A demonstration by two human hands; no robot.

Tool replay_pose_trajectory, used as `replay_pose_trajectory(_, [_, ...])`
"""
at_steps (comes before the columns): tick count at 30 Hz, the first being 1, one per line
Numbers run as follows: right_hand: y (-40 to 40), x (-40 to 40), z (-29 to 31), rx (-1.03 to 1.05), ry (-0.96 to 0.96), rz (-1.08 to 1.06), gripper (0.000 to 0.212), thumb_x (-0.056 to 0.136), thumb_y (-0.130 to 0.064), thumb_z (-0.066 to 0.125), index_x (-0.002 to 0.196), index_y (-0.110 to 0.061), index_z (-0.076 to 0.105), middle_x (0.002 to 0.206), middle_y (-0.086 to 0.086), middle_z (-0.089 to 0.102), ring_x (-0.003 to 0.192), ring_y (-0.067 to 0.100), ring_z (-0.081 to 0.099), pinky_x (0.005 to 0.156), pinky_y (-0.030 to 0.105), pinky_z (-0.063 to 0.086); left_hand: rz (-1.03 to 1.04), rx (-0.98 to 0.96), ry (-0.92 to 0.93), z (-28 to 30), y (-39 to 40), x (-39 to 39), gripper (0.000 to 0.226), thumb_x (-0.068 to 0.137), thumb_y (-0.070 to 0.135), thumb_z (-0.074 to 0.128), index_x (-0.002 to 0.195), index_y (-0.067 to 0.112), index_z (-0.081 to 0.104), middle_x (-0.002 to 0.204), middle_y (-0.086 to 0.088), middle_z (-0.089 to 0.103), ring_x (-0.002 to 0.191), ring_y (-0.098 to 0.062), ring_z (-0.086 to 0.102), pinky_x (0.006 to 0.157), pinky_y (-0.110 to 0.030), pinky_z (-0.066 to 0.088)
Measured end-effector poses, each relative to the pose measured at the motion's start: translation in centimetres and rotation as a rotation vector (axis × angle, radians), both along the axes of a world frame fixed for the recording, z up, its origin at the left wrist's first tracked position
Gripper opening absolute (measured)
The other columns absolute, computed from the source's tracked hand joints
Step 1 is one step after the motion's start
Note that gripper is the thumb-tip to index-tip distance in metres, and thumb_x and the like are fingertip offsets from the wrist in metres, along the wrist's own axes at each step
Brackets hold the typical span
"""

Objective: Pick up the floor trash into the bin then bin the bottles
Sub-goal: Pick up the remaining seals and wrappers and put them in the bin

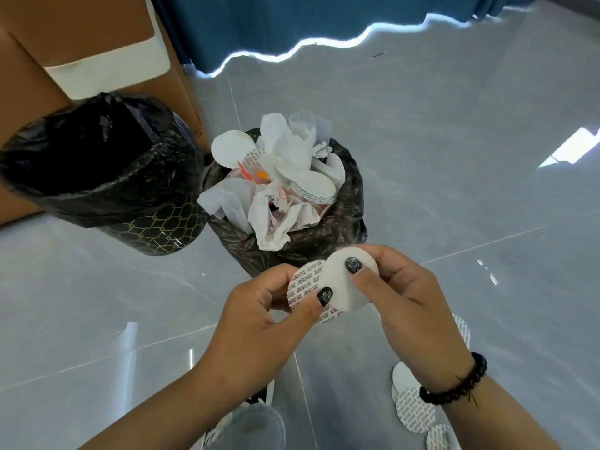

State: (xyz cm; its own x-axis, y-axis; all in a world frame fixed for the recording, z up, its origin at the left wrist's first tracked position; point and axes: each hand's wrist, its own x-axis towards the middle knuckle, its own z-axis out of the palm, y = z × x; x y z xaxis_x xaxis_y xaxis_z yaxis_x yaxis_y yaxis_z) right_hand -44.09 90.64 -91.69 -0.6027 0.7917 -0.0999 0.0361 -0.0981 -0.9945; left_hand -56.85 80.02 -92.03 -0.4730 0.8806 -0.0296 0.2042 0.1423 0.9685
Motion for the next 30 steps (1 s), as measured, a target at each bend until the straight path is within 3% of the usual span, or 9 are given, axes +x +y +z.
replay_pose_trajectory(2, [0.1,0.2,0.0,-0.024,-0.007,-0.042,0.015,0.087,-0.021,0.058,0.096,-0.026,0.069,0.087,-0.008,0.073,0.079,0.007,0.067,0.066,0.022,0.055,0.035,0.031,0.044,0.5,-0.1,-0.5,0.017,0.078,0.035,0.073,0.094,0.034,0.070,0.090,0.011,0.073,0.086,-0.013,0.068,0.073,-0.025,0.057])
replay_pose_trajectory(7, [2.2,1.5,-0.7,-0.107,-0.137,-0.169,0.020,0.092,-0.007,0.053,0.094,-0.015,0.071,0.077,0.006,0.071,0.074,0.021,0.065,0.069,0.033,0.052,0.163,0.178,0.359,4.0,1.4,-5.1,0.009,0.082,0.024,0.066,0.086,0.032,0.068,0.084,0.011,0.071,0.076,-0.015,0.066,0.065,-0.026,0.057])
replay_pose_trajectory(10, [3.3,2.2,-1.6,-0.162,-0.262,-0.174,0.023,0.091,-0.002,0.054,0.085,-0.015,0.073,0.074,0.007,0.072,0.072,0.021,0.064,0.067,0.031,0.049,0.228,0.247,0.557,5.4,3.2,-8.9,0.005,0.086,0.024,0.065,0.087,0.029,0.065,0.080,0.007,0.069,0.070,-0.011,0.064,0.060,-0.027,0.054])
replay_pose_trajectory(14, [3.9,2.6,-2.3,-0.168,-0.309,-0.215,0.023,0.089,0.002,0.055,0.084,-0.010,0.073,0.069,0.007,0.072,0.068,0.022,0.063,0.063,0.029,0.047,0.187,0.124,0.873,4.5,6.0,-12.9,0.005,0.087,0.025,0.063,0.086,0.023,0.067,0.086,0.007,0.064,0.081,-0.014,0.059,0.073,-0.037,0.052])
replay_pose_trajectory(17, [4.0,2.4,-2.7,-0.174,-0.305,-0.259,0.021,0.088,0.001,0.056,0.083,-0.011,0.073,0.071,0.007,0.073,0.071,0.022,0.064,0.063,0.028,0.048,0.112,0.012,0.810,3.4,7.1,-14.6,0.016,0.088,0.020,0.065,0.087,0.036,0.067,0.099,0.011,0.066,0.101,-0.013,0.058,0.091,-0.042,0.049])
replay_pose_trajectory(19, [3.9,2.5,-3.2,-0.178,-0.302,-0.273,0.021,0.087,0.002,0.056,0.083,-0.011,0.072,0.072,0.007,0.073,0.070,0.021,0.065,0.064,0.028,0.048,0.060,0.031,0.665,3.0,6.9,-14.4,0.013,0.090,0.035,0.061,0.094,0.045,0.067,0.106,0.022,0.064,0.111,-0.008,0.055,0.098,-0.036,0.046])
replay_pose_trajectory(22, [3.9,2.8,-4.2,-0.158,-0.332,-0.272,0.020,0.085,0.002,0.059,0.082,-0.012,0.073,0.070,0.006,0.073,0.070,0.022,0.066,0.063,0.028,0.048,0.023,0.080,0.664,2.6,5.7,-13.3,0.021,0.089,0.049,0.045,0.100,0.052,0.063,0.109,0.035,0.059,0.116,0.002,0.050,0.101,-0.024,0.041])
replay_pose_trajectory(26, [5.3,4.4,-4.6,-0.064,-0.441,-0.318,0.018,0.082,-0.002,0.064,0.080,-0.018,0.072,0.072,0.002,0.072,0.076,0.022,0.068,0.073,0.033,0.052,0.096,0.152,0.654,3.0,4.3,-11.7,0.027,0.090,0.037,0.044,0.103,0.055,0.059,0.110,0.038,0.057,0.115,-0.001,0.053,0.101,-0.024,0.041])
replay_pose_trajectory(30, [7.9,7.7,-6.9,0.103,-0.800,-0.295,0.016,0.083,-0.019,0.067,0.099,-0.020,0.065,0.091,-0.003,0.067,0.081,0.011,0.060,0.067,0.020,0.042,0.043,0.232,0.674,2.8,3.0,-7.1,0.027,0.090,0.030,0.044,0.111,0.029,0.061,0.115,0.026,0.057,0.117,-0.002,0.052,0.102,-0.018,0.037])
